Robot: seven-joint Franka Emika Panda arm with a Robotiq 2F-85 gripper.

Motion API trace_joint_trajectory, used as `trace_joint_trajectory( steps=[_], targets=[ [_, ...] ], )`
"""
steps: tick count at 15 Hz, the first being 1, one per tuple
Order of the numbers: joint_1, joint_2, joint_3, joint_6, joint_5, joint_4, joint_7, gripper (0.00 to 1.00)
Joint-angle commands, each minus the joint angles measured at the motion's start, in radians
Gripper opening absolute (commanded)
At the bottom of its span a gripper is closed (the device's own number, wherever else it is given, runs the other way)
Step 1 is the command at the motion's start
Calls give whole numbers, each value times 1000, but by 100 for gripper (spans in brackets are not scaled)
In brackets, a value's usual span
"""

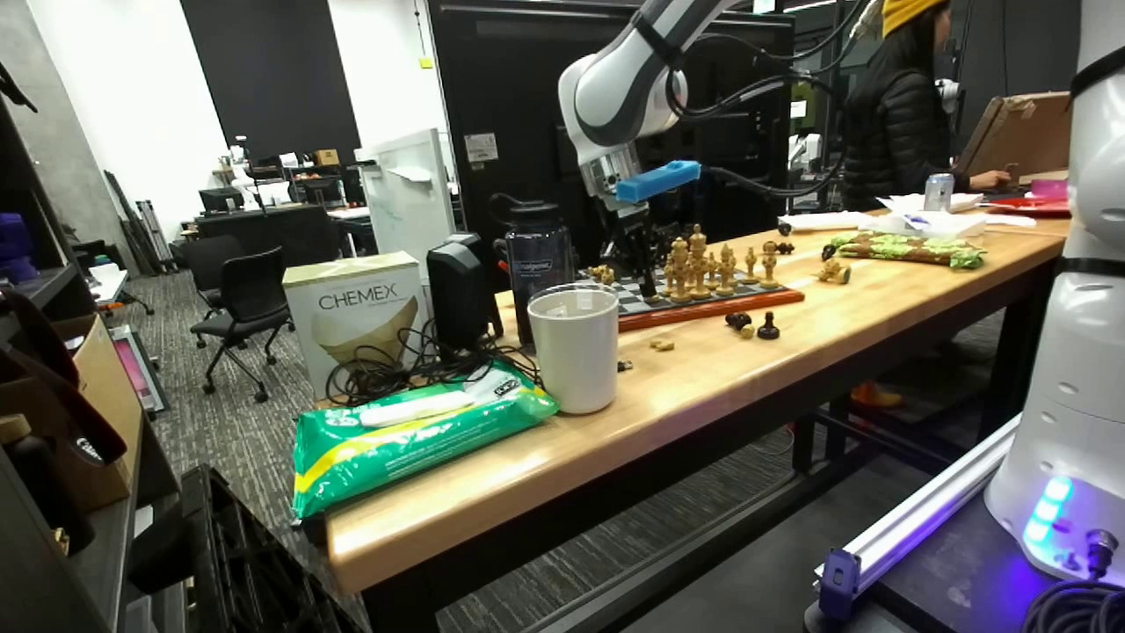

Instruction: Move one yellow chess piece away from you on the board

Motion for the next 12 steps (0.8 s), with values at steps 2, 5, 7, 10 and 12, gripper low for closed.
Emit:
trace_joint_trajectory(
  steps=[2,5,7,10,12],
  targets=[
    [21,34,-6,-79,-56,66,9,0],
    [30,57,-6,-137,-91,103,14,0],
    [33,70,-6,-165,-97,119,10,0],
    [38,85,-8,-193,-103,137,9,0],
    [41,91,-9,-209,-107,147,9,0]
  ],
)
